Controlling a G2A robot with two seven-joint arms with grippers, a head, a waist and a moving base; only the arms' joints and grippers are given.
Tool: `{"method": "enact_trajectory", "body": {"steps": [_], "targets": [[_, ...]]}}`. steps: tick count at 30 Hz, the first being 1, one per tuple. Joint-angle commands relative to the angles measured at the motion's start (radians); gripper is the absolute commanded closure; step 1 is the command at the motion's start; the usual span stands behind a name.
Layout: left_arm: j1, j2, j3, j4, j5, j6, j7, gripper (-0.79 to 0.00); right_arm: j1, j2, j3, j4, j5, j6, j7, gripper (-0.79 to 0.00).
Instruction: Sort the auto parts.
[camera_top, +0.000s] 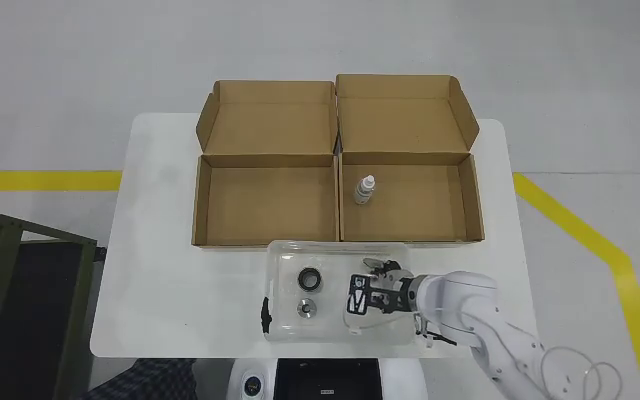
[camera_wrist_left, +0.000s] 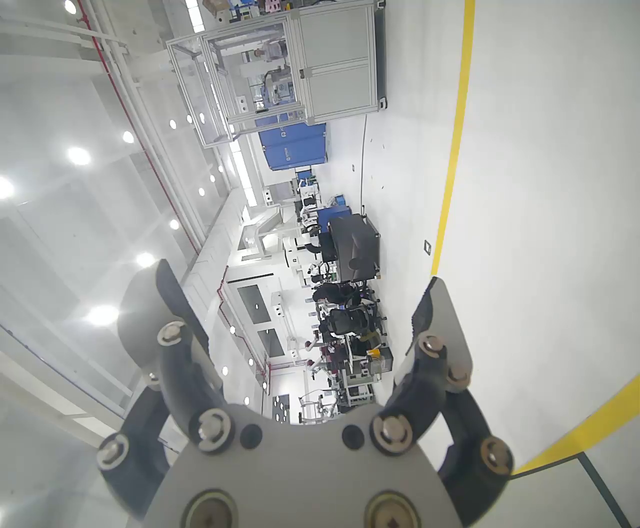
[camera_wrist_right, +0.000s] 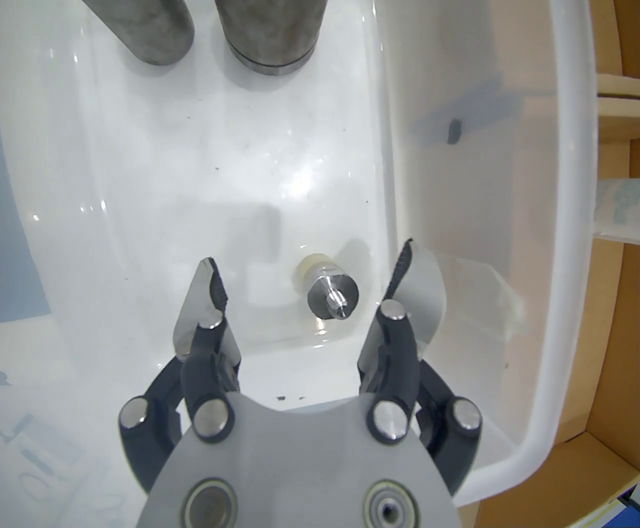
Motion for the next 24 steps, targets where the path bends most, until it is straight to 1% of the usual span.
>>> {"method": "enact_trajectory", "body": {"steps": [1,3,4,6,7,8,16,21,24], "targets": [[0.000,0.000,0.000,0.000,0.000,0.000,0.000,-0.785,0.005,-0.001,-0.003,0.003,0.001,0.006,0.007,-0.357],[0.000,0.000,0.000,0.000,0.000,0.000,0.000,-0.785,0.009,-0.001,-0.006,0.006,0.004,0.009,0.010,-0.314],[0.000,0.000,0.000,0.000,0.000,0.000,0.000,-0.785,0.012,-0.001,-0.006,0.007,-0.004,0.015,0.019,-0.277],[0.000,0.000,0.000,0.000,0.000,0.000,0.000,-0.785,0.011,-0.001,-0.010,0.002,-0.018,0.027,0.021,-0.086],[0.000,0.000,0.000,0.000,0.000,0.000,0.000,-0.785,0.011,-0.001,-0.011,0.001,-0.021,0.029,0.020,-0.031],[0.000,0.000,0.000,0.000,0.000,0.000,0.000,-0.785,0.012,-0.001,-0.011,0.001,-0.027,0.034,0.022,0.000],[0.000,0.000,0.000,0.000,0.000,0.000,0.000,-0.785,0.002,0.003,-0.004,-0.030,-0.047,0.040,-0.017,0.000],[0.000,0.000,0.000,0.000,0.000,0.000,0.000,-0.785,-0.024,0.008,0.012,-0.068,-0.060,0.048,-0.090,0.000],[0.000,0.000,0.000,0.000,0.000,0.000,0.000,-0.785,-0.039,0.011,0.028,-0.076,-0.052,0.048,-0.160,0.000]]}}
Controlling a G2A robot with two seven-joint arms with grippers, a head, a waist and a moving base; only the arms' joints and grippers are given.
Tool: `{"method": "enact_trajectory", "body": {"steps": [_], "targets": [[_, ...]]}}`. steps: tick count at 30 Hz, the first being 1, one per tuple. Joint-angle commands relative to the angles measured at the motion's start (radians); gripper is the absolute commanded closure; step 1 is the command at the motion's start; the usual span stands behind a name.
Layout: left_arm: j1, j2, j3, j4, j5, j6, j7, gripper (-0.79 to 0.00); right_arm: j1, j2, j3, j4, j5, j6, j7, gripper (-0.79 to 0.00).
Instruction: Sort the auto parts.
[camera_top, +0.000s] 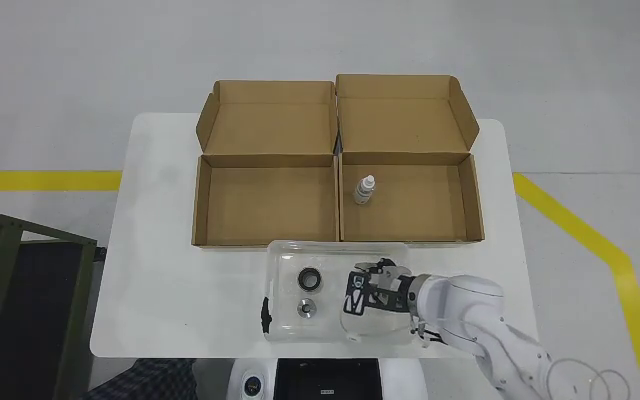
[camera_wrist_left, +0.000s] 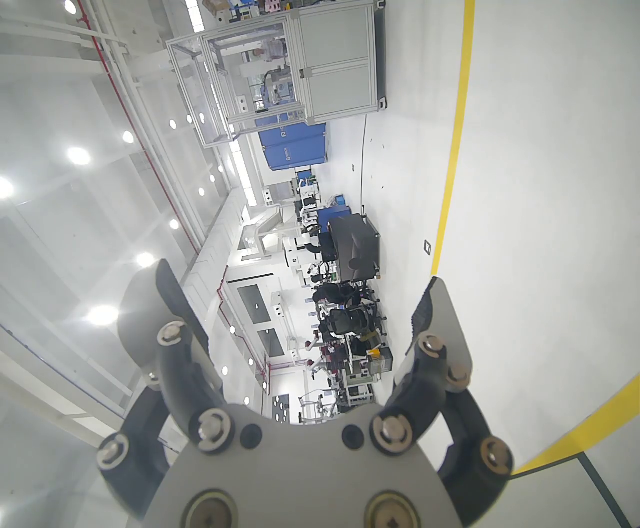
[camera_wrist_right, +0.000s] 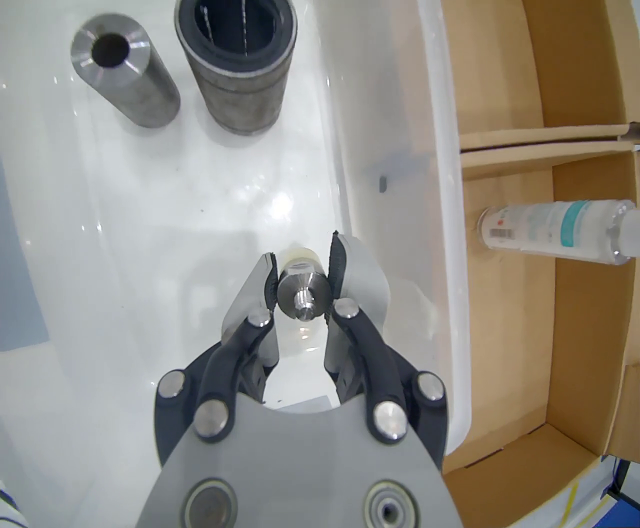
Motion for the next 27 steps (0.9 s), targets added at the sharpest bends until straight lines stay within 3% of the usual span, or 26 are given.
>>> {"method": "enact_trajectory", "body": {"steps": [1,19,27], "targets": [[0.000,0.000,0.000,0.000,0.000,0.000,0.000,-0.785,-0.008,0.002,0.009,-0.002,0.003,0.000,-0.045,0.000],[0.000,0.000,0.000,0.000,0.000,0.000,0.000,-0.785,-0.047,0.008,0.100,0.012,0.080,0.016,-0.635,0.000],[0.000,0.000,0.000,0.000,0.000,0.000,0.000,-0.785,-0.010,0.003,0.111,0.051,0.203,-0.018,-0.764,0.000]]}}
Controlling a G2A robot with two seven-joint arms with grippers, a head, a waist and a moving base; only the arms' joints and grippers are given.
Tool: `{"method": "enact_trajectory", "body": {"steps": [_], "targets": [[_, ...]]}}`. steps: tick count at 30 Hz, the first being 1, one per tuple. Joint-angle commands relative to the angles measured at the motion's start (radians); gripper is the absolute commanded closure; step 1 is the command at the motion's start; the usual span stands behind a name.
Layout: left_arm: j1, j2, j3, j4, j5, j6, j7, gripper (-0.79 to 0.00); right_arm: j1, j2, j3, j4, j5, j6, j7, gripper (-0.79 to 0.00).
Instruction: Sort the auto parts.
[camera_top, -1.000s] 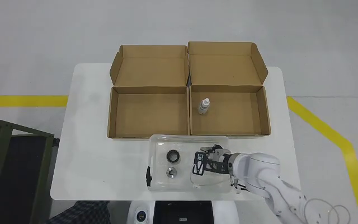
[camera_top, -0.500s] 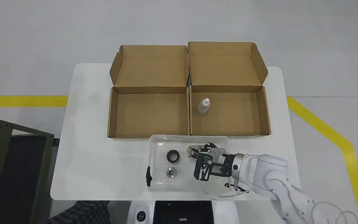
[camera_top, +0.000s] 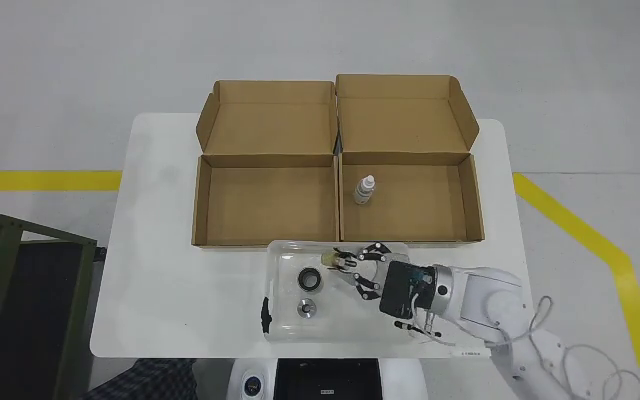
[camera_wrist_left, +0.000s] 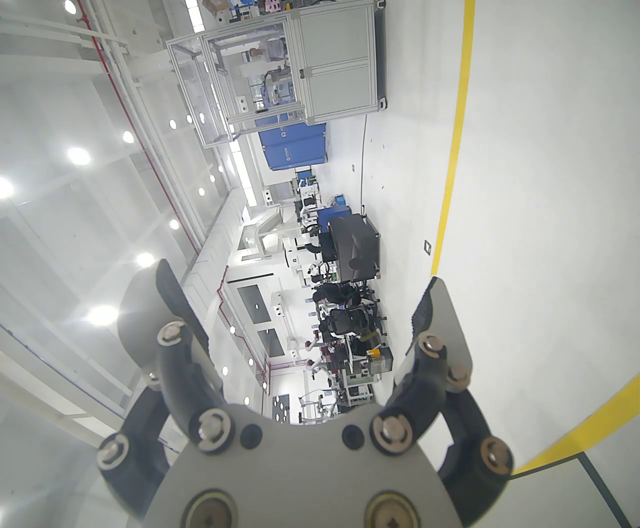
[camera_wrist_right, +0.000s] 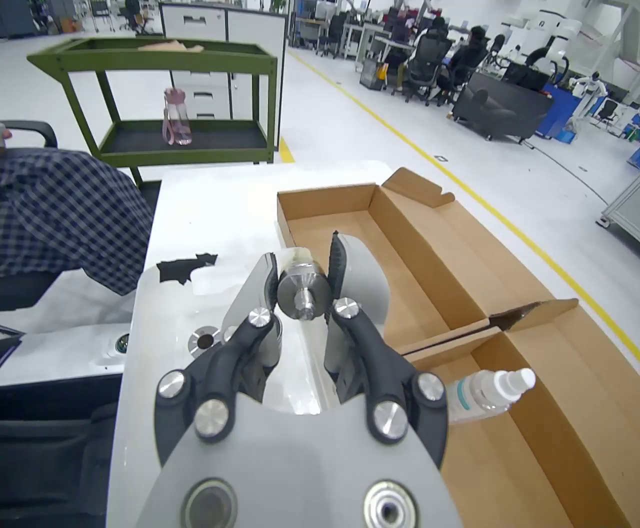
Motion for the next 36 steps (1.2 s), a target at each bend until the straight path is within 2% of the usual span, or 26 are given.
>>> {"method": "enact_trajectory", "body": {"steps": [1,8,19,30,36], "targets": [[0.000,0.000,0.000,0.000,0.000,0.000,0.000,-0.785,0.006,-0.001,0.008,0.006,0.025,0.002,-0.022,0.000],[0.000,0.000,0.000,0.000,0.000,0.000,0.000,-0.785,0.003,-0.001,0.052,0.016,0.085,0.008,-0.081,0.000],[0.000,0.000,0.000,0.000,0.000,0.000,0.000,-0.785,0.004,0.002,0.086,0.041,0.102,-0.026,-0.077,0.000],[0.000,0.000,0.000,0.000,0.000,0.000,0.000,-0.785,0.005,0.017,0.164,0.070,0.071,-0.035,0.135,0.000],[0.000,0.000,0.000,0.000,0.000,0.000,0.000,-0.785,0.034,0.026,0.206,0.072,0.091,-0.047,0.292,0.000]]}}
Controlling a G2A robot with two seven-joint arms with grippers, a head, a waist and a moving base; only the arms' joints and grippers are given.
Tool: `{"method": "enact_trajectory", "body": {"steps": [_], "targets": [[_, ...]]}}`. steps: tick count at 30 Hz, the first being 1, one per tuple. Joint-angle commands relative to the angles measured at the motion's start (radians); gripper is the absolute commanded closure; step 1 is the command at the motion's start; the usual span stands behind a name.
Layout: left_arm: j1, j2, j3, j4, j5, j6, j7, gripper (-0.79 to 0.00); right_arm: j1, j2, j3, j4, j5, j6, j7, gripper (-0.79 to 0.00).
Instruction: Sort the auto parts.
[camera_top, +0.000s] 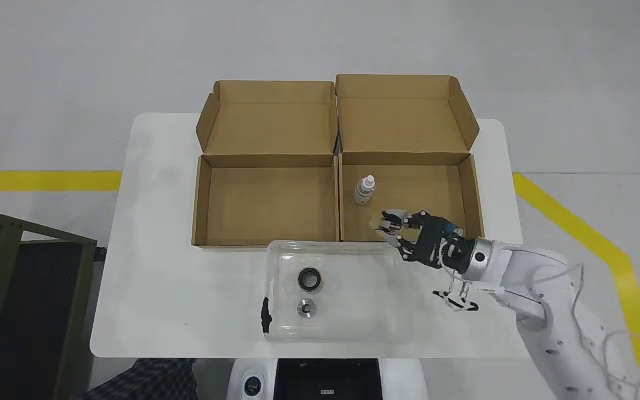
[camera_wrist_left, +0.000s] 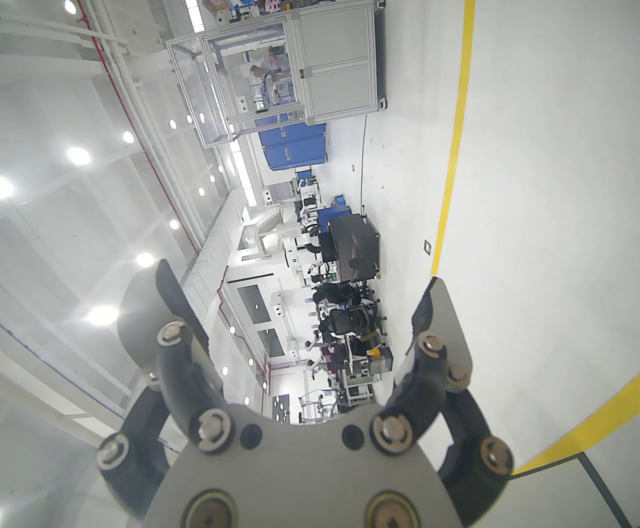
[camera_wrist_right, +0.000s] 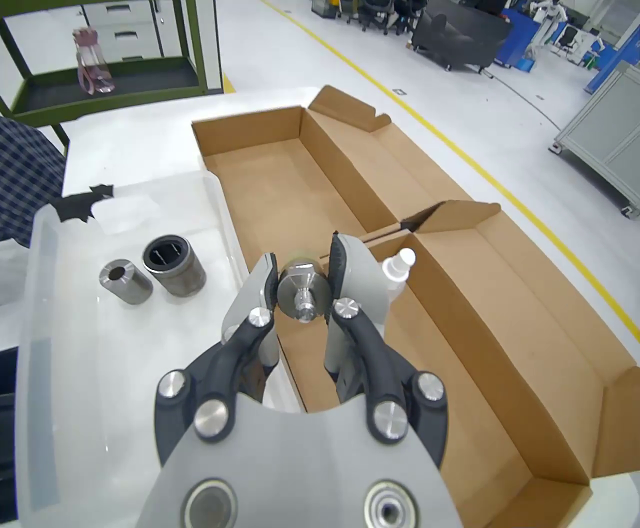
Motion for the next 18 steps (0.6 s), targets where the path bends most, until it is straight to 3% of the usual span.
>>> {"method": "enact_trajectory", "body": {"steps": [1,10,18], "targets": [[0.000,0.000,0.000,0.000,0.000,0.000,0.000,-0.785,0.016,0.002,0.003,0.005,0.006,-0.003,0.054,0.000],[0.000,0.000,0.000,0.000,0.000,0.000,0.000,-0.785,0.153,-0.002,-0.069,0.104,0.071,-0.016,0.257,0.000],[0.000,0.000,0.000,0.000,0.000,0.000,0.000,-0.785,0.286,-0.016,-0.172,0.222,0.105,0.003,0.359,0.000]]}}
